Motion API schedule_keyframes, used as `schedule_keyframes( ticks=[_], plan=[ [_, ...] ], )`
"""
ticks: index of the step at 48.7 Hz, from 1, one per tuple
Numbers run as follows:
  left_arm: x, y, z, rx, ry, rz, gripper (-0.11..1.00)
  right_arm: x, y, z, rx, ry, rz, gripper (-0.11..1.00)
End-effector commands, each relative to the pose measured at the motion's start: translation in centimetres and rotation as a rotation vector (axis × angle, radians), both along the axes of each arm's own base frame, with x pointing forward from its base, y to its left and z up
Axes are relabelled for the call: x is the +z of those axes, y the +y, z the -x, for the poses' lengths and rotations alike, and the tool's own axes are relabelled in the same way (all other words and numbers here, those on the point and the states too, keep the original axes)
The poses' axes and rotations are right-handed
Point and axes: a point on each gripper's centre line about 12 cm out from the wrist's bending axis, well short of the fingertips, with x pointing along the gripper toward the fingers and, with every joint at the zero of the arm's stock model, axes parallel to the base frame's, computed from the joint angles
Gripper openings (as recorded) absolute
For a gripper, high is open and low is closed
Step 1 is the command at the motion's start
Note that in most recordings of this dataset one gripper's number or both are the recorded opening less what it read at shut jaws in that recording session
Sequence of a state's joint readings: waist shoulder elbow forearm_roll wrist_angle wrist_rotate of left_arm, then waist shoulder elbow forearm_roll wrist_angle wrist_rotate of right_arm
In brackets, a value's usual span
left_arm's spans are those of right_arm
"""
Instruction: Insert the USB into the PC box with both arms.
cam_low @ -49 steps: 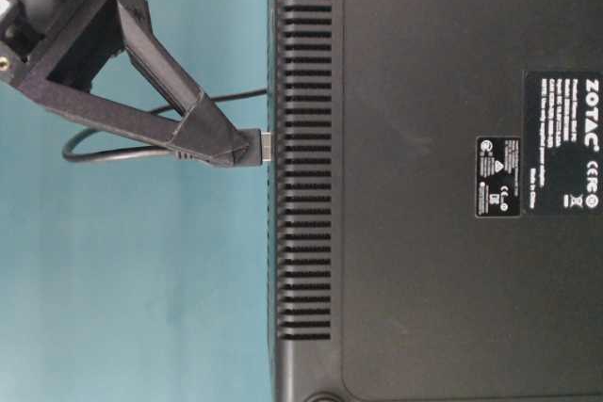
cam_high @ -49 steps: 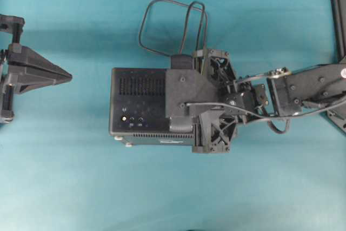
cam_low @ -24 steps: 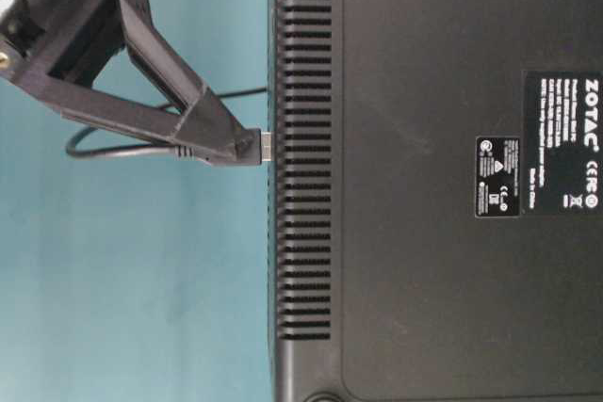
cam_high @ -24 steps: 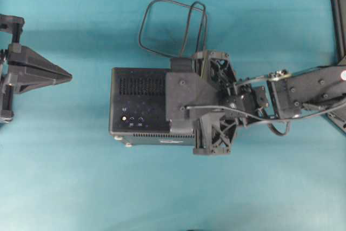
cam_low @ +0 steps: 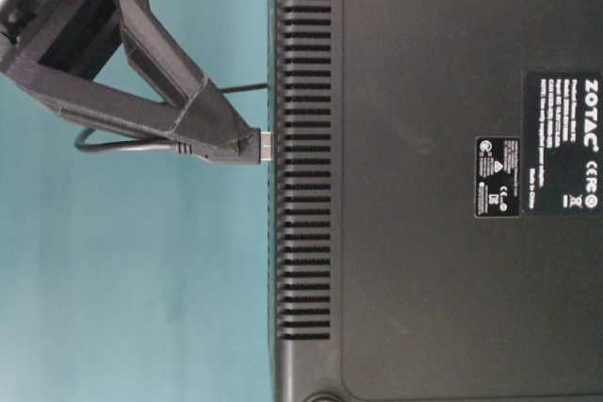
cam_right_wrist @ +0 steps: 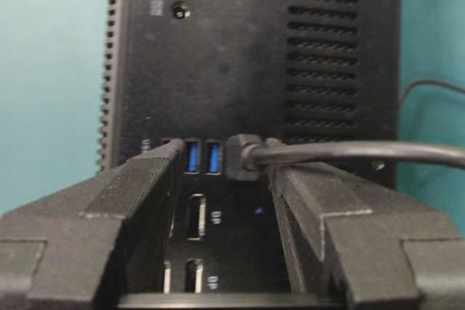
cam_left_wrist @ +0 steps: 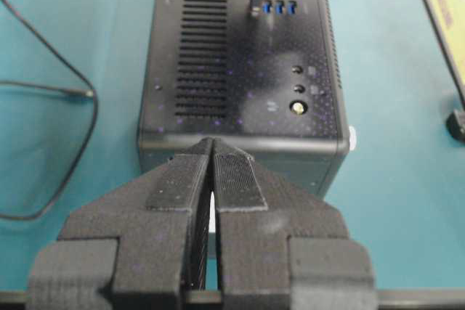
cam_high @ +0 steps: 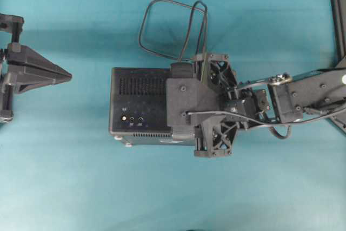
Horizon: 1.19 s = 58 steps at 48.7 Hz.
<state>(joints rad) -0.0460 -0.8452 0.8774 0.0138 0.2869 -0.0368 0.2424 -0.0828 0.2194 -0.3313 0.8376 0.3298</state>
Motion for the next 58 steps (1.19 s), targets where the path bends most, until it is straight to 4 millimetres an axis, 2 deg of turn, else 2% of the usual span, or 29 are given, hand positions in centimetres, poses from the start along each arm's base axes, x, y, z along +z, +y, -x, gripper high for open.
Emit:
schedule_keyframes(
  ticks=[1, 9, 31, 43, 50, 58],
  plan=[
    [1.1, 0.0, -0.2, -0.001, -0.032, 0.001, 0.00, 1.5, -0.7, 0.1, -0.013, -0.050, 0.003, 0.55],
    [1.2, -0.1, -0.1, -0.003, -0.037, 0.000, 0.00, 1.7, -0.8, 0.0, -0.012, -0.060, 0.014, 0.55],
    [1.1, -0.1, -0.1, -0.005, -0.034, 0.003, 0.00, 4.5, -0.8, 0.3, -0.006, -0.144, -0.006, 0.55],
    [1.1, -0.2, -0.1, -0.003, -0.033, 0.015, 0.00, 3.8, -0.4, 0.3, 0.009, -0.156, -0.025, 0.53],
    [1.0, -0.2, -0.1, 0.005, -0.029, 0.038, 0.00, 3.7, -0.3, 0.4, -0.016, -0.160, -0.056, 0.43],
    [0.9, -0.2, -0.1, 0.005, -0.027, 0.042, 0.00, 3.2, -0.2, 1.0, -0.036, -0.154, -0.077, 0.22]
  ],
)
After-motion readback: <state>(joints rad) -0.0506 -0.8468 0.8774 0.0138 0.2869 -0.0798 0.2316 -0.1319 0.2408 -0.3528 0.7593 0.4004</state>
